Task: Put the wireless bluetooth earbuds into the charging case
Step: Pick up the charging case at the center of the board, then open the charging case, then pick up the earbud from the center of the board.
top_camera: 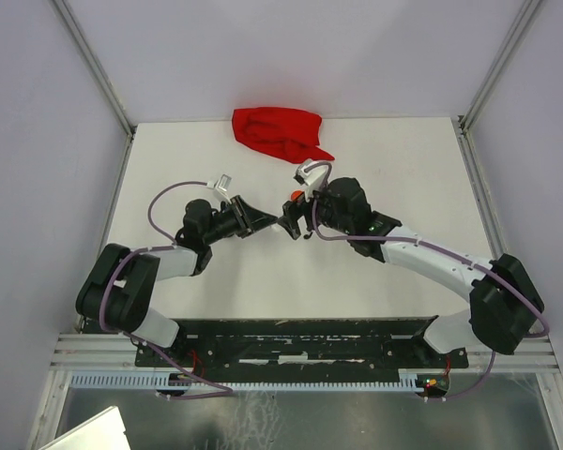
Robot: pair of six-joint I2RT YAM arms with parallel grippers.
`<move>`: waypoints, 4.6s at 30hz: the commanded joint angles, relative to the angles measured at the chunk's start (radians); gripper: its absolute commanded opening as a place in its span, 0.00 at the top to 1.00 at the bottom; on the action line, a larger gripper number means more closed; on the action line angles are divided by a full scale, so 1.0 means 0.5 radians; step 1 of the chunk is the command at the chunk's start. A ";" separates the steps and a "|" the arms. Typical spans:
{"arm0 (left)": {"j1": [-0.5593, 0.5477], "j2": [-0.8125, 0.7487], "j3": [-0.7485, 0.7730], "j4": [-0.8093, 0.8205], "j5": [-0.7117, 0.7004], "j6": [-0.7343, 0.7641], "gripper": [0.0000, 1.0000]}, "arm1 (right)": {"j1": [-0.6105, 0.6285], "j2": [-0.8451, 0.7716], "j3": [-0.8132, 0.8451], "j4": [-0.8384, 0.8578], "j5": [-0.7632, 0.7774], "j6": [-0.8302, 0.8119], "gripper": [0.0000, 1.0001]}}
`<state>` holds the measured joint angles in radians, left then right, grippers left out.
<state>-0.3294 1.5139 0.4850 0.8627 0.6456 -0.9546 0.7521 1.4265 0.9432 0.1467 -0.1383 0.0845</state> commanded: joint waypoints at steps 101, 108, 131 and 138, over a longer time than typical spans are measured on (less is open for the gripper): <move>0.198 0.516 -0.222 1.392 -0.096 -1.076 0.97 | -0.091 0.877 0.657 -1.140 0.648 0.143 0.33; 0.218 0.534 -0.228 1.434 -0.083 -1.103 0.97 | -0.065 0.945 0.677 -1.138 0.665 0.137 0.33; 0.272 0.574 -0.236 1.481 -0.049 -1.128 0.97 | -0.102 1.159 0.866 -1.051 0.804 0.132 0.35; 0.278 0.589 -0.237 1.496 -0.046 -1.131 0.97 | -0.151 1.160 0.867 -1.052 0.796 0.191 0.36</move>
<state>-0.1974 1.8000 0.3706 1.5074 0.6044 -1.4921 0.6941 1.9965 1.3518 -0.3866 0.2379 0.1593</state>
